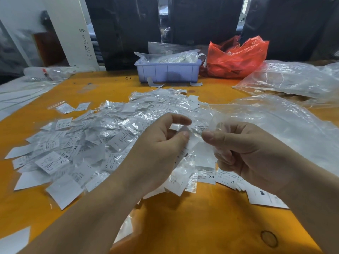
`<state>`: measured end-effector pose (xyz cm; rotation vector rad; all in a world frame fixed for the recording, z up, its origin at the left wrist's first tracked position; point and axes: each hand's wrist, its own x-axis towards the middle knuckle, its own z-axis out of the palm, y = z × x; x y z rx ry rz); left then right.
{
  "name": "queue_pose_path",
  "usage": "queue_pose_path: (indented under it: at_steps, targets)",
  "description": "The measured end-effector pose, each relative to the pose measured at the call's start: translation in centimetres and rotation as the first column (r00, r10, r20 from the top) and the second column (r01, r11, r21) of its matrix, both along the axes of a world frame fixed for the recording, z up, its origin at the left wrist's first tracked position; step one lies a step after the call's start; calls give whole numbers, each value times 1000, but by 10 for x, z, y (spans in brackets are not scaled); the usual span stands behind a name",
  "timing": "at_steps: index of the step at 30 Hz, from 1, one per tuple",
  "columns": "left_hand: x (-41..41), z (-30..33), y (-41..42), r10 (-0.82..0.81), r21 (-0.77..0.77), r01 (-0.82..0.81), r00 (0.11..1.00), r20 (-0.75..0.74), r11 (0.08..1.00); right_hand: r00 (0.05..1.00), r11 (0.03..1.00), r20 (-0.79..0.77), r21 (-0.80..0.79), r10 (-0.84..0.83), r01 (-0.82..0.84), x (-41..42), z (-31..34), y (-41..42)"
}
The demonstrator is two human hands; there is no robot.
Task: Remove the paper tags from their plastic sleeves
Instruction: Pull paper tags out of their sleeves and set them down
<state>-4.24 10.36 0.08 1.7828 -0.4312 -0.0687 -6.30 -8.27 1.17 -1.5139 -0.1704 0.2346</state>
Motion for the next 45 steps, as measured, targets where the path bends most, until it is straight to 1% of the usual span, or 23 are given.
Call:
queue_pose_path:
  at_steps: [6, 8, 12, 14, 16, 20, 23, 27, 35, 37, 41, 45]
  targets:
    - [-3, 3, -1, -29, 49, 26, 999, 45, 998, 989, 987, -28, -50, 148, -150, 0, -1, -1]
    - [-4, 4, -2, -36, 56, 34, 999, 35, 998, 980, 979, -38, -60, 193, -195, -1, -2, -1]
    - [-3, 5, -1, -88, 24, 88, 996, -16, 996, 951, 948, -62, -80, 303, -307, -2, -2, -1]
    - [-4, 8, -3, -170, -5, 170, 984, -44, 985, 947, 944, -63, -90, 314, -319, -1, -2, -2]
    - [-6, 10, -4, -233, -48, 229, 966, -116, 972, 947, 941, -55, -108, 316, -320, 0, -3, -2]
    - [-5, 11, -3, -228, 7, 235, 948, -223, 972, 950, 939, -46, -143, 309, -313, 0, -4, -3]
    - [-5, 11, -3, -249, -38, 248, 927, -281, 968, 949, 938, -37, -145, 314, -316, 0, -3, -2]
    - [-5, 11, -4, -264, -49, 260, 937, -229, 964, 956, 947, -22, -131, 293, -294, -1, -3, -2]
    - [-3, 13, 0, -131, -130, 113, 981, -143, 985, 951, 942, -25, -135, 308, -309, -3, 2, -1]
    - [-2, 12, 0, -127, -115, 114, 986, -112, 987, 949, 939, -25, -138, 315, -315, -3, 3, -1]
    - [0, 9, 2, -97, 9, 97, 995, -36, 995, 949, 942, -40, -121, 311, -314, -4, 4, -1]
    - [0, 7, 1, -110, -19, 110, 993, -30, 994, 970, 965, -16, -102, 241, -241, -3, 3, -1]
